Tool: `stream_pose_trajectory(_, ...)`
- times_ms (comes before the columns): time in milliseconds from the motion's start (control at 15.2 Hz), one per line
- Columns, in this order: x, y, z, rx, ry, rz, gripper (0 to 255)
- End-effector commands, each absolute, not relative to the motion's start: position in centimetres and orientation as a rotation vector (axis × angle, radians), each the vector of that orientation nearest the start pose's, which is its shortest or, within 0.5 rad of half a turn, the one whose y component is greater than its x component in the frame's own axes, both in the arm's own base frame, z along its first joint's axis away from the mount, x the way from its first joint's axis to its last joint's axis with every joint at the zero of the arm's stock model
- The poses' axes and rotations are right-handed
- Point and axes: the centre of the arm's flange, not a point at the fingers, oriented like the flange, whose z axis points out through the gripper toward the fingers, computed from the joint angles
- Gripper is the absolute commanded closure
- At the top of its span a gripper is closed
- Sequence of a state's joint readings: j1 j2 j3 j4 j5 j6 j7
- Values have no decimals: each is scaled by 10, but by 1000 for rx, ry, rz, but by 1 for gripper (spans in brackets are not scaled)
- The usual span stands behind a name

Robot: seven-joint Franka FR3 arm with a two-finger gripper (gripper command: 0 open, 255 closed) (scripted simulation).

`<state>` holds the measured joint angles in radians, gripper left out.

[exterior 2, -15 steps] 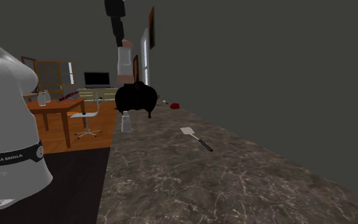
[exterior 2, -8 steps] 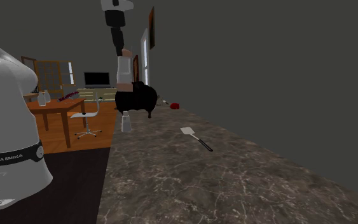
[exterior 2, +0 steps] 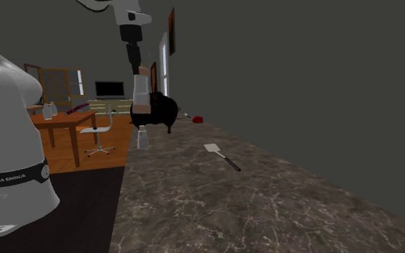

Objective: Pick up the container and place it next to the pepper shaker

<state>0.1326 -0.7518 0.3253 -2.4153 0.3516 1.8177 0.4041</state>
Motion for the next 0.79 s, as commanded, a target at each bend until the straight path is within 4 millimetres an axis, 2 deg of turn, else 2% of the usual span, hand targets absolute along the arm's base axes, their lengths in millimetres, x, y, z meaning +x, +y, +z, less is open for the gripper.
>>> stream_pose_trajectory(0, 292, 200, 548, -2970, 119, -111, 255)
stream_pose_trajectory(726, 292, 200, 490, -2970, 119, -111, 255)
